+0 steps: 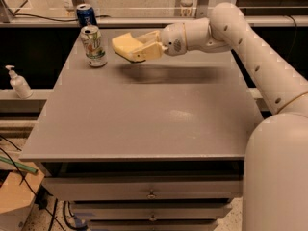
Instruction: Move sponge near 7up can
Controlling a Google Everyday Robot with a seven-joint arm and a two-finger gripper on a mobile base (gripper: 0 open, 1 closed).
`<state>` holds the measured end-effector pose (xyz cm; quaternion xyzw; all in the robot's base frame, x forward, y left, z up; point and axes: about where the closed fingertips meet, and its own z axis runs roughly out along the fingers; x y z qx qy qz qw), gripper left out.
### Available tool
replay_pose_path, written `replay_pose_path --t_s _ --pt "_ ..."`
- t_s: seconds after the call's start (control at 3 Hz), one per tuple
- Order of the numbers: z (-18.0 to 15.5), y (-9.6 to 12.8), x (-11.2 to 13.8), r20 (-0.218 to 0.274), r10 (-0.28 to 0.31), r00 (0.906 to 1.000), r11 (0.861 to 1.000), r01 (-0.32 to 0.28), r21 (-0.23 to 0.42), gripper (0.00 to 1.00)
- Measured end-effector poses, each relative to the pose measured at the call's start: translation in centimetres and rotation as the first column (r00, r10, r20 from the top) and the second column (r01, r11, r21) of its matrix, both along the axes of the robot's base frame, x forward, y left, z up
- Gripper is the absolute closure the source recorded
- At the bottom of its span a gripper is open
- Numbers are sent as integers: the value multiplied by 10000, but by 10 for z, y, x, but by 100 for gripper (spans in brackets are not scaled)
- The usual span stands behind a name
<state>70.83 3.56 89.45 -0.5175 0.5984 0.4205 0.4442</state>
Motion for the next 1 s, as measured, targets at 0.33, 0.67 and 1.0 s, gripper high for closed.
replay_pose_path --t_s 0.33,0.67,1.0 --pt "-13 18 -10 -410 482 9980 9988 -484 -39 59" --pt "-21 34 -18 -664 879 9939 9961 -876 75 36" --pt "-24 44 -17 -809 821 9933 9963 -797 325 12"
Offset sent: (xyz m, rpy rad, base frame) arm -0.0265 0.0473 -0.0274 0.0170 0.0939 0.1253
